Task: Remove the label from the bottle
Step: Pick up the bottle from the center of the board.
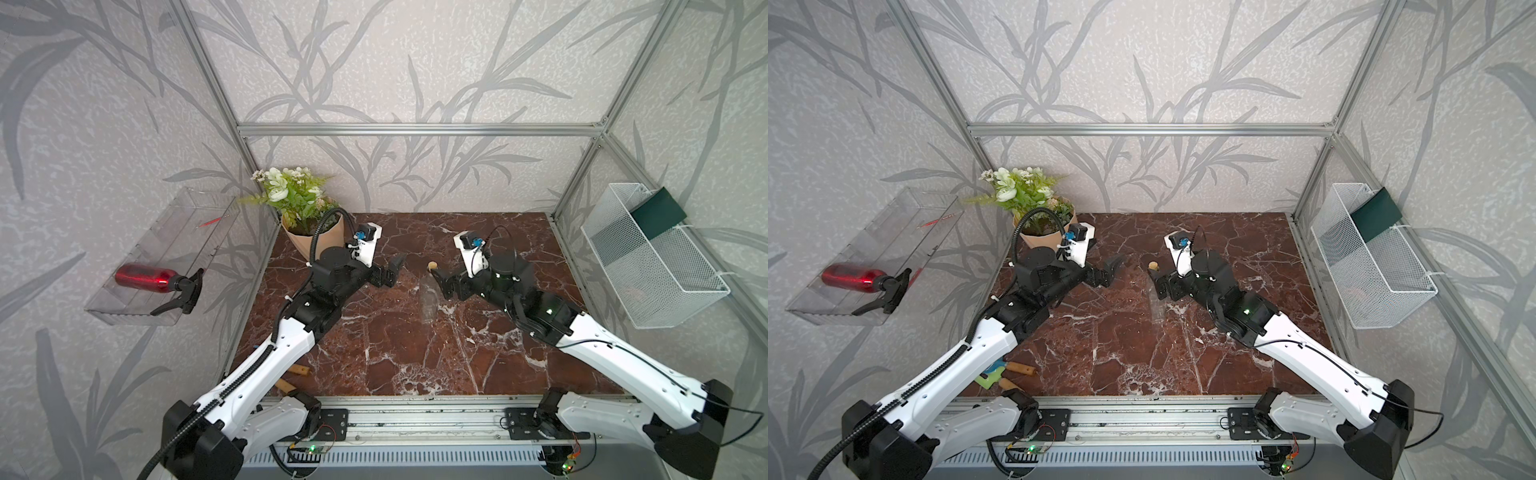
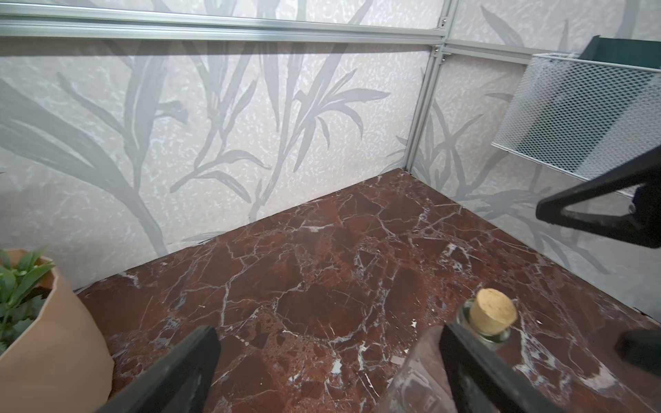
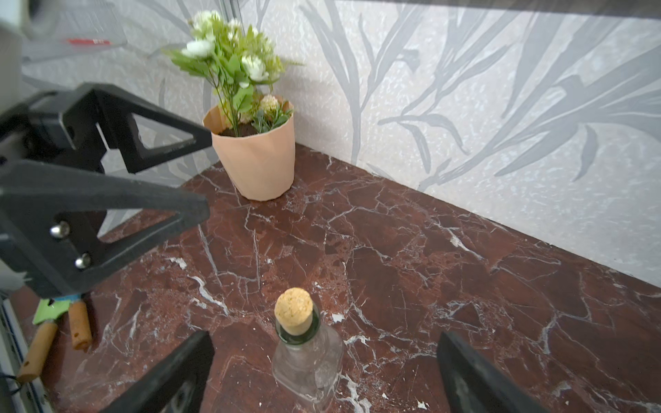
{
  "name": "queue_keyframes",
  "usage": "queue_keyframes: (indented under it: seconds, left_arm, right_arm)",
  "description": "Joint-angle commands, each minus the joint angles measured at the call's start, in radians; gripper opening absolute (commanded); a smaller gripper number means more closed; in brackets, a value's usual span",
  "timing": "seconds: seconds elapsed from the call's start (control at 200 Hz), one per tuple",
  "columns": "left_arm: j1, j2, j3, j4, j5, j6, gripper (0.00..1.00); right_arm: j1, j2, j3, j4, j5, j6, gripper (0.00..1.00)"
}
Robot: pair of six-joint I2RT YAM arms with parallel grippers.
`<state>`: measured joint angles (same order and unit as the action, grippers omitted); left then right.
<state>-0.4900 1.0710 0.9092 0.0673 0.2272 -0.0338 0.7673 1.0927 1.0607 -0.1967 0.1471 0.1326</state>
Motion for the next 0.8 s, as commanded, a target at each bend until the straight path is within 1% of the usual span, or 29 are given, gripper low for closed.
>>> queue_keyframes:
  seconds: [0.0,0.1,0.18,0.27,0.51,0.795]
  left_arm:
    - [-0.011,-0.005,0.045,-0.076,0.123,0.018,0.99]
    - [-0.043,0.027,0.066,-0.097,0.175,0.041,0.99]
    - [-0.073,0.058,0.078,-0.098,0.168,0.065,0.99]
    - [-0.093,0.089,0.081,-0.066,0.166,0.062,0.99]
    - [-0.137,0.165,0.113,-0.052,0.151,0.092,0.99]
    - [-0.146,0.204,0.113,-0.002,0.131,0.093,0.99]
  right_arm:
    - [-0.066,-0.036,-0.048,-0.044,0.003,0.081,0.99]
    - [-0.129,-0.056,-0.081,-0.046,-0.023,0.111,0.99]
    - [-0.181,-0.076,-0.111,-0.039,-0.055,0.144,0.99]
    - [-0.222,-0.094,-0.136,-0.033,-0.075,0.163,0.99]
    - [-0.266,-0.123,-0.177,-0.021,-0.106,0.199,0.99]
    - [-0.287,-0.113,-0.173,-0.015,-0.143,0.205,0.99]
